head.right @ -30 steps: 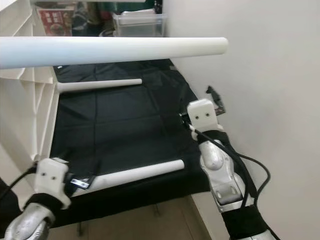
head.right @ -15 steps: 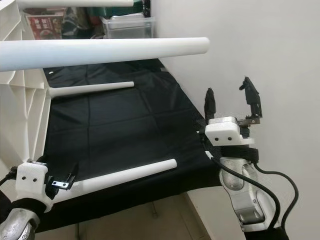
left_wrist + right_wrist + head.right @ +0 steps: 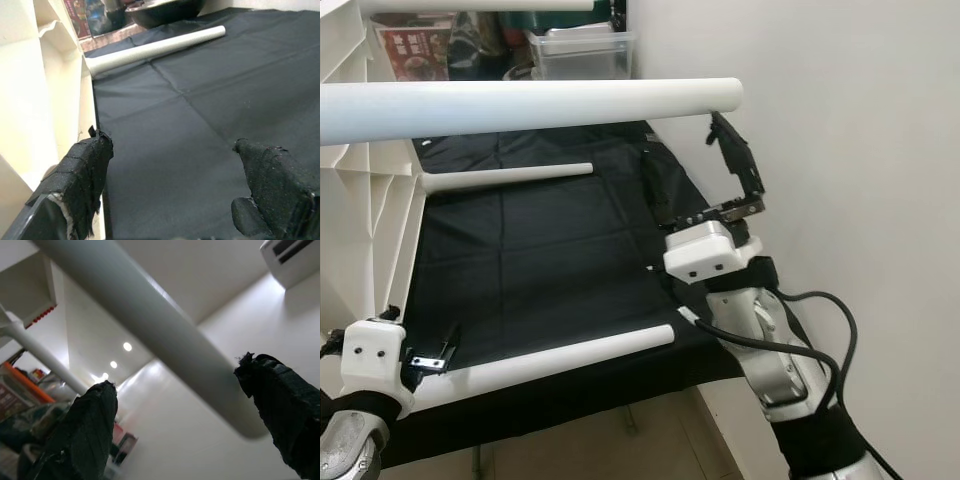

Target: Building children table

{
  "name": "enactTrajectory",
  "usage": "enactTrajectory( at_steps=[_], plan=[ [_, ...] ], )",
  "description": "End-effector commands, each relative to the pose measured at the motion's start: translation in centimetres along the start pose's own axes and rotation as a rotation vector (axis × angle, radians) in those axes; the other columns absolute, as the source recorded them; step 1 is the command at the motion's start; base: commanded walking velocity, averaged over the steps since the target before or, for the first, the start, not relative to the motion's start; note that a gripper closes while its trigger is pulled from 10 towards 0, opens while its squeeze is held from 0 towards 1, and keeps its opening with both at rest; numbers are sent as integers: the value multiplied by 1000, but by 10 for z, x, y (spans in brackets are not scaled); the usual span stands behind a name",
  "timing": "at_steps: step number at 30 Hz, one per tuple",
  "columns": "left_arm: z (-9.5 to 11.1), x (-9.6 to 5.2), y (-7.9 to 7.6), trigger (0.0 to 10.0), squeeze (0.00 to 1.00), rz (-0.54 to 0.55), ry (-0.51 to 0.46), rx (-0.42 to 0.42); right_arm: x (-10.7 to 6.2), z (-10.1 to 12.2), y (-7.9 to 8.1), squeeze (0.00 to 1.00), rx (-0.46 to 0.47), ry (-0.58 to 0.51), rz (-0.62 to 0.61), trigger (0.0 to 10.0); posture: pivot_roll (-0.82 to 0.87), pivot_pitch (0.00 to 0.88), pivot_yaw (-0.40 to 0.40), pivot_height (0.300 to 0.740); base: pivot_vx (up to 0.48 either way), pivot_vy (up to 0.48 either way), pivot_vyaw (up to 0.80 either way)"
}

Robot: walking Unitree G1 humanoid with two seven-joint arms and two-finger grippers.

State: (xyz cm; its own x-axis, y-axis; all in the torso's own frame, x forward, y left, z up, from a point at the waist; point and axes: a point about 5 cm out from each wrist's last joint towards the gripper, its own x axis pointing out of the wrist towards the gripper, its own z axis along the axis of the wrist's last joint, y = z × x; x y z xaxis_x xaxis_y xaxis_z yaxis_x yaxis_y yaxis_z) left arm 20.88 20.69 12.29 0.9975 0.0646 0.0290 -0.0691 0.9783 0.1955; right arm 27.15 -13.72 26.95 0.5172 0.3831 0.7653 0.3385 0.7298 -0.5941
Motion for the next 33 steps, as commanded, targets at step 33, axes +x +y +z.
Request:
enactTrajectory(
  at_steps=[33],
  plan=[
    [-12, 0, -8, 10000, 0, -35, 41, 5, 45, -15, 11, 0, -89, -17, 170, 10000, 57, 0, -58, 740, 0, 0, 0]
  ],
)
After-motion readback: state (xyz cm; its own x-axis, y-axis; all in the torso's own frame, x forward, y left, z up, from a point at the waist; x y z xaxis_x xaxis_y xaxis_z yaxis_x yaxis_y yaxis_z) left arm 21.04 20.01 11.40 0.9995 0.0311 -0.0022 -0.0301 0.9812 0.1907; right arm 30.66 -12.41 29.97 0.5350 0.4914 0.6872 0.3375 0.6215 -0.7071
